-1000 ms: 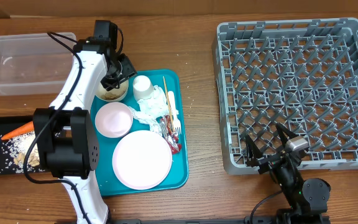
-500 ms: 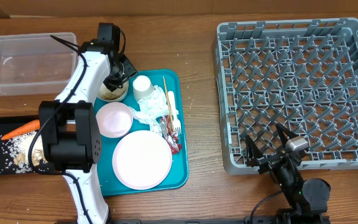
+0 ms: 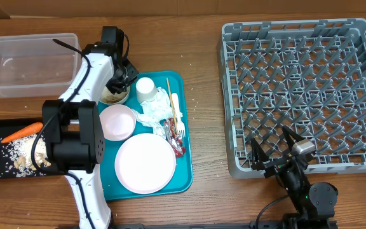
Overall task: Sort waste into correct bins and load items into the dishwasher rack
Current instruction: 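Move the left gripper to the back white bowl and grip its rim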
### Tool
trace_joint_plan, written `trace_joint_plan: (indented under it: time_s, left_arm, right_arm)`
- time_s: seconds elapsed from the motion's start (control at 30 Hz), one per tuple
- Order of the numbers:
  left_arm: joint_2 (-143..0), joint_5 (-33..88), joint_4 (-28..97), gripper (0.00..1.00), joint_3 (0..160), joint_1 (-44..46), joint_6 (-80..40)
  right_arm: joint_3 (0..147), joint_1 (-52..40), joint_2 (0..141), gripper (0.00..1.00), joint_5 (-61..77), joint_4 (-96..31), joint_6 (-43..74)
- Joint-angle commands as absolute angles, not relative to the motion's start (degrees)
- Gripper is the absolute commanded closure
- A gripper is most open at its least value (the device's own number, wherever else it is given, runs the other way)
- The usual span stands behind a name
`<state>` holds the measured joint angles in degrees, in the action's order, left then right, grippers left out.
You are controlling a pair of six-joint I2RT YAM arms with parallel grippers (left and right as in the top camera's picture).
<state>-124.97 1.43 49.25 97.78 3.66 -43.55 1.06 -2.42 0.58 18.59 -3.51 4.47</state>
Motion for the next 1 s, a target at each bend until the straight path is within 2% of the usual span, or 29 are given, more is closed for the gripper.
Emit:
trace_joint_plan:
  time_s: [0.0, 0.23, 0.33, 0.37, 0.5, 0.63, 0.8, 0.97]
  left_arm:
    - [-125.7, 0.7, 50.1, 0.69, 99.9, 3.3, -43.3]
    - [-125.7, 0.4, 54.2, 0.83, 104.4, 3.3, -42.2]
    - [-125.7, 0.4, 55.0, 0.85, 104.9, 3.3, -42.2]
    - [-125.7, 0.3, 55.2, 0.84, 104.9, 3.3, -42.2]
    - [-125.7, -2.1, 57.0, 0.67, 104.8, 3.3, -42.2]
    - [-126.0, -2.3, 57.2, 0.57, 104.0, 3.4, -42.3]
    - [-128.1, -1.5, 56.9, 0.56, 104.0, 3.4, -42.5]
    - [-129.5, -1.5, 56.8, 0.64, 104.0, 3.4, -42.4]
  right_arm:
    - [0.5, -2.8, 0.2, 0.00, 18.0, -3.2, 4.7]
    - [0.5, -2.8, 0.2, 0.00, 18.0, -3.2, 4.7]
    - [0.5, -2.8, 0.2, 0.00, 18.0, -3.2, 4.7]
    - [0.5, -2.8, 0.2, 0.00, 18.0, -3.2, 4.7]
    - [0.5, -2.8, 0.2, 0.00, 18.0, -3.2, 4.7]
    - [0.5, -2.8, 0.2, 0.00, 18.0, -3.2, 4.7]
    - [0.5, -2.8, 0.2, 0.00, 18.0, -3.2, 4.7]
    - [0.5, -2.8, 0.2, 0.00, 18.0, -3.2, 4.7]
